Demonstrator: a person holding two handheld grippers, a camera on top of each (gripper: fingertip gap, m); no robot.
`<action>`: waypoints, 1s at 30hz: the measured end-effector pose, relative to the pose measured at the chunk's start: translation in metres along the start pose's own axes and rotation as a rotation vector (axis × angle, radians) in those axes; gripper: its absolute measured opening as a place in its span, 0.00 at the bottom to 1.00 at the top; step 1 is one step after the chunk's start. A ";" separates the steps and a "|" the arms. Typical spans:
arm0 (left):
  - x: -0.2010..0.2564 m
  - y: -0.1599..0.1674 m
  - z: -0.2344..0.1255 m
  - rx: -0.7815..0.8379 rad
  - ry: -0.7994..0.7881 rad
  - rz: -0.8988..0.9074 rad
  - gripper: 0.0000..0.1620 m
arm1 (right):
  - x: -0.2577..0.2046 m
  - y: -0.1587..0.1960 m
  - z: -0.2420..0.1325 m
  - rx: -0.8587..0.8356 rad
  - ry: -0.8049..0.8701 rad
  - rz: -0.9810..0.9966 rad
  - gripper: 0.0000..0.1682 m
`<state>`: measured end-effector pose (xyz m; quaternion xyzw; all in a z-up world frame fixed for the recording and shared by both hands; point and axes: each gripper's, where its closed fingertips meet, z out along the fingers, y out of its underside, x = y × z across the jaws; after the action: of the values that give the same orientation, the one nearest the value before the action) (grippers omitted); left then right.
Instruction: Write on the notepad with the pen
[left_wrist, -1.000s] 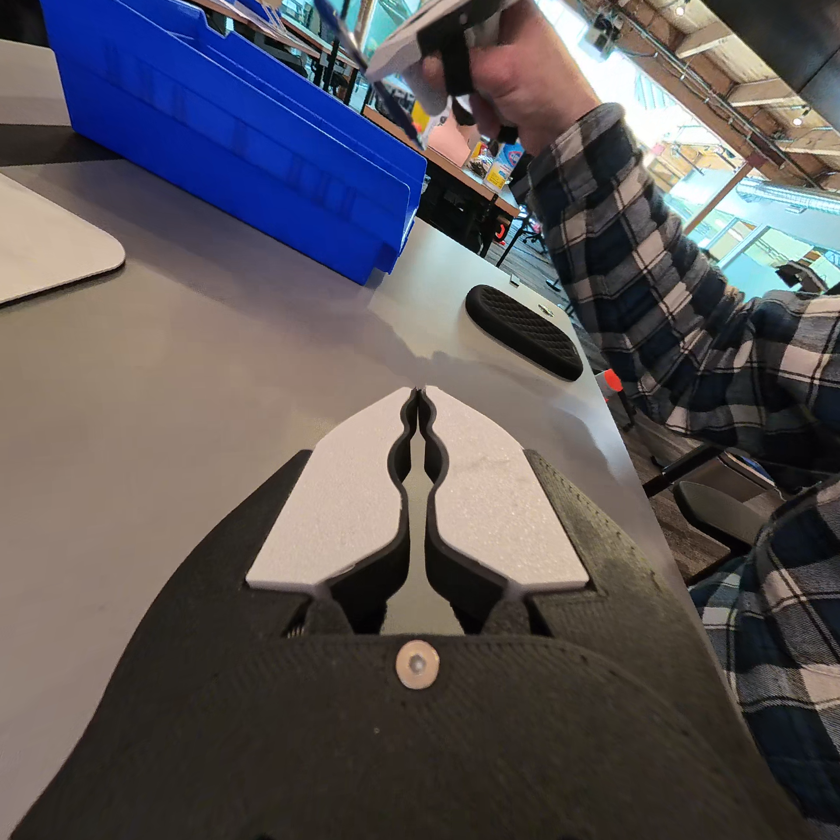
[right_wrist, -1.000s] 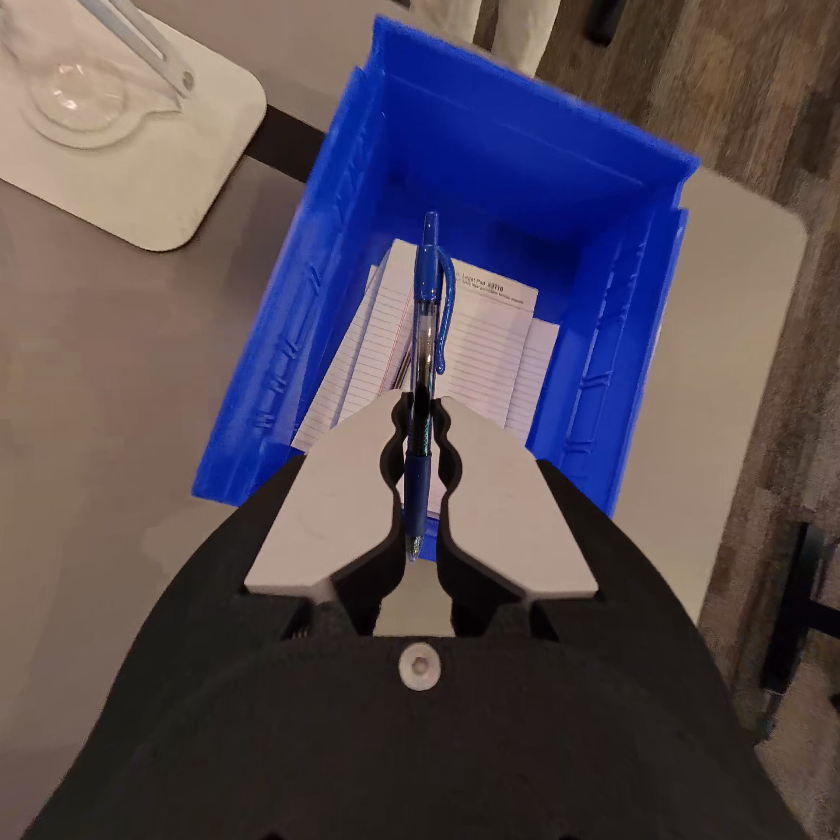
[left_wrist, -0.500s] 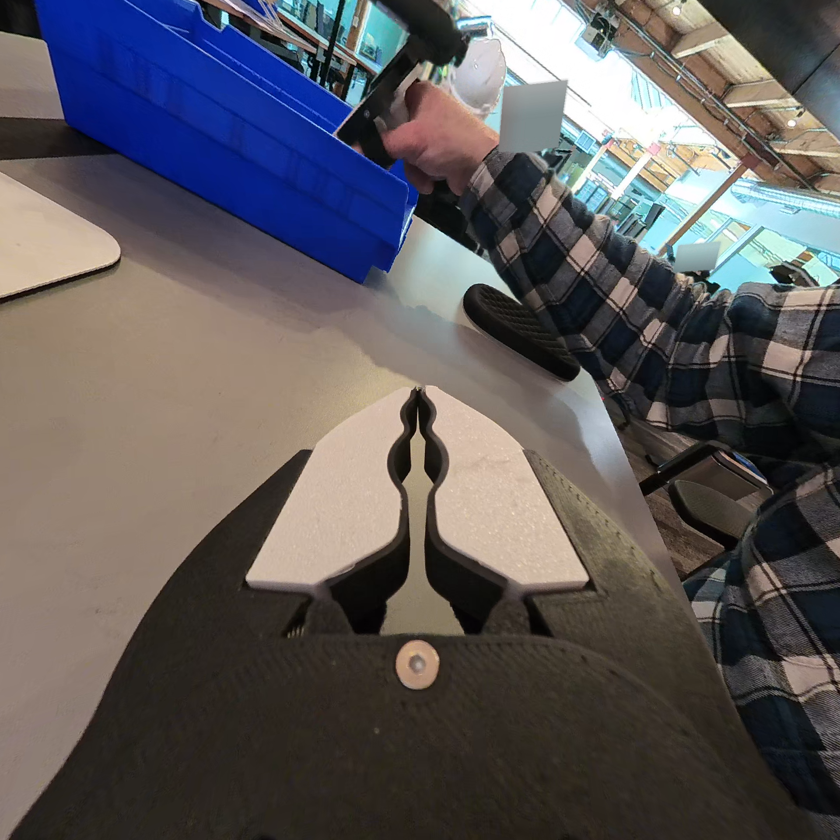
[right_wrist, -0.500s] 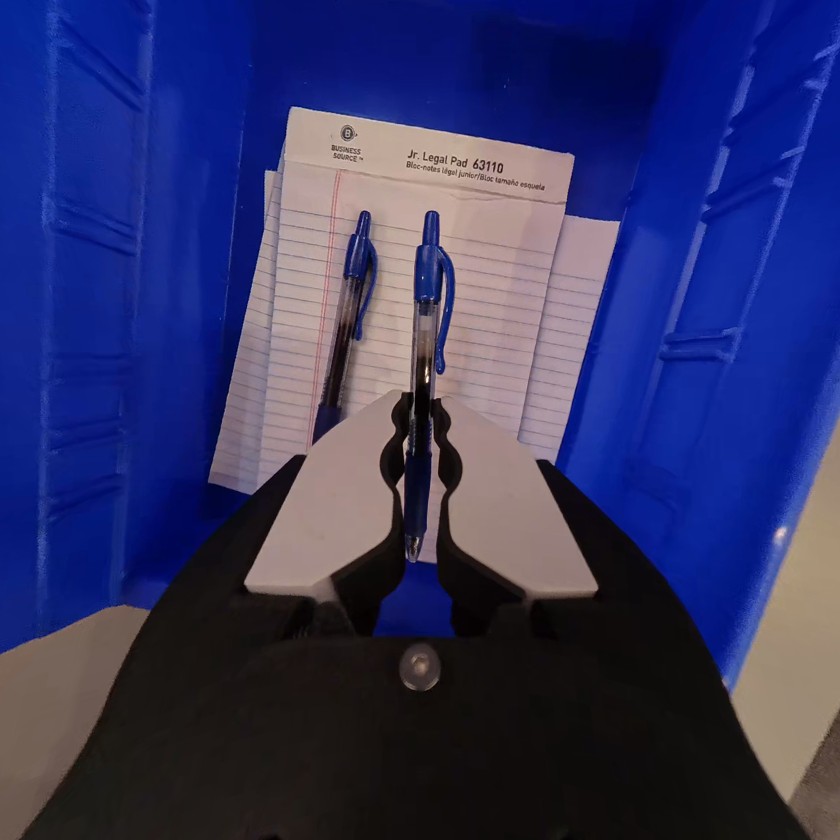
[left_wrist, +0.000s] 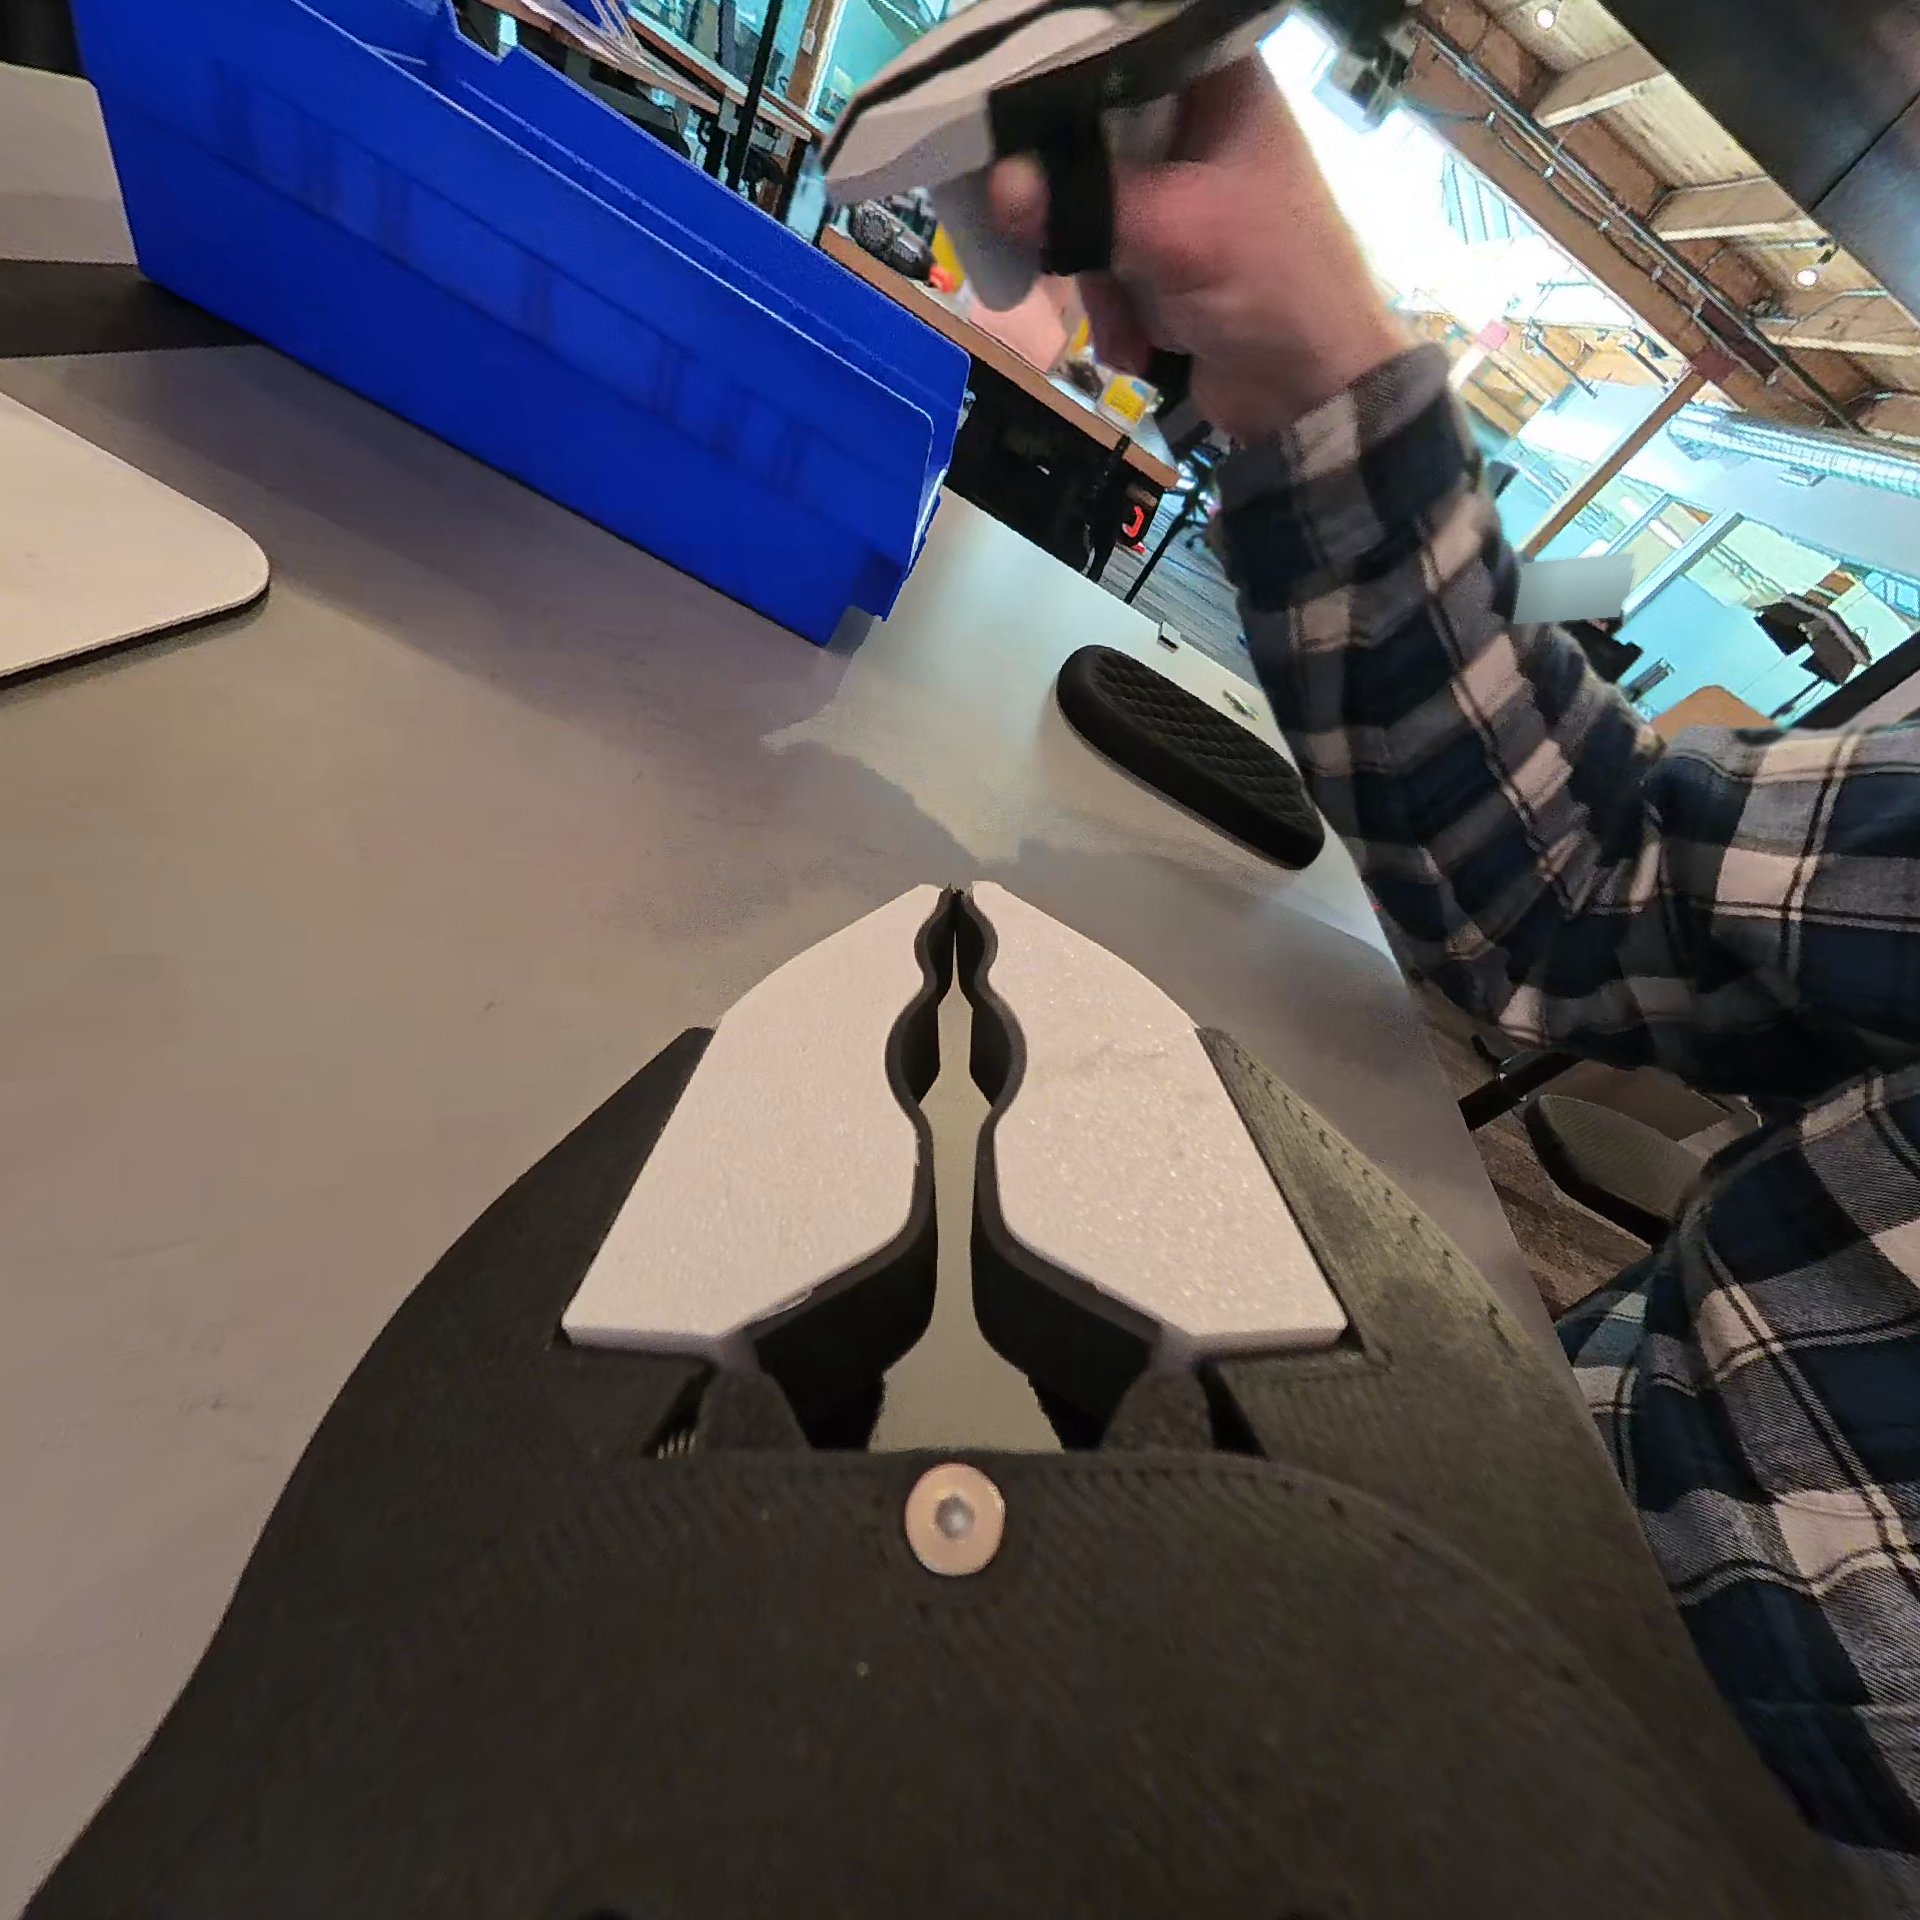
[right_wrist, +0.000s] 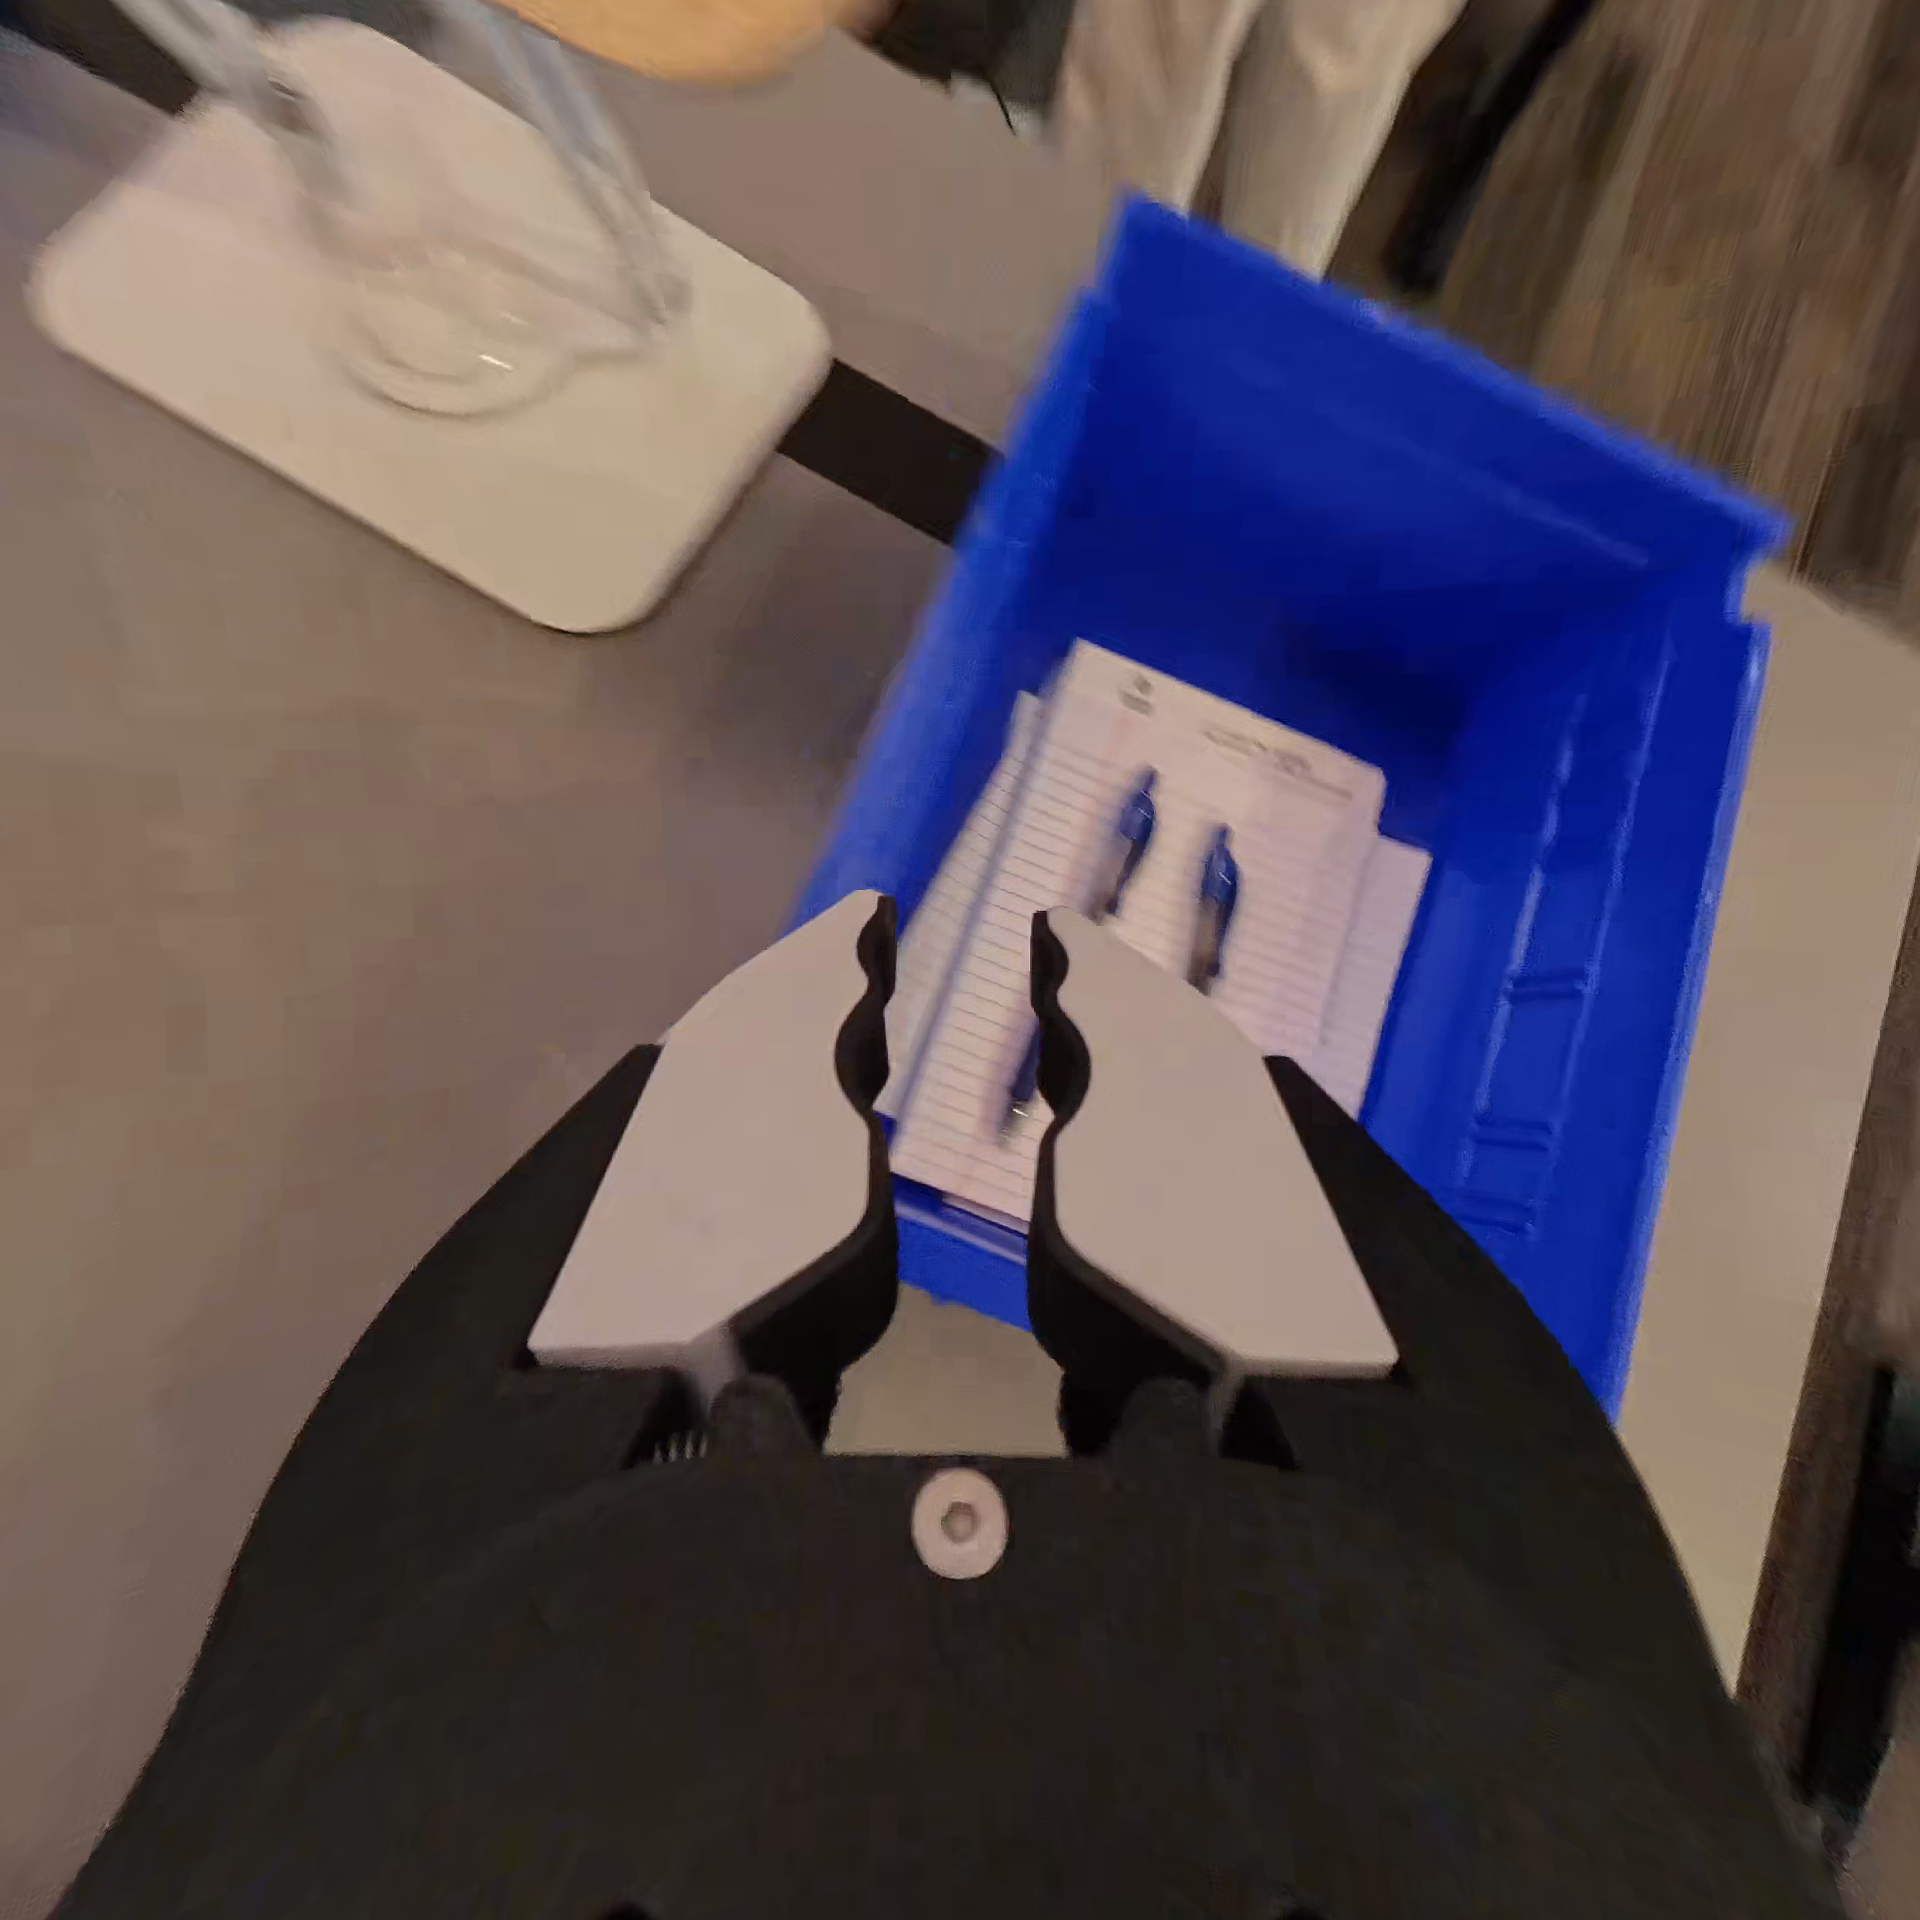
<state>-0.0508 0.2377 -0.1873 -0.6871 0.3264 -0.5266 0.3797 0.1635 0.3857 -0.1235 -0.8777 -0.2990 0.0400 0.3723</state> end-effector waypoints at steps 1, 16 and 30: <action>0.000 0.000 0.000 -0.001 0.000 0.000 0.00 | -0.023 -0.008 -0.007 0.044 -0.019 -0.050 0.15; 0.001 0.001 0.001 -0.010 -0.013 0.026 0.00 | -0.182 -0.010 0.057 0.329 -0.221 -0.234 0.00; 0.001 0.003 0.003 -0.026 -0.015 0.027 0.00 | -0.165 0.001 0.063 0.319 -0.140 -0.282 0.03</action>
<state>-0.0482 0.2356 -0.1900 -0.6914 0.3395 -0.5120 0.3802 0.0106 0.3329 -0.1949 -0.7524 -0.4337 0.0950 0.4867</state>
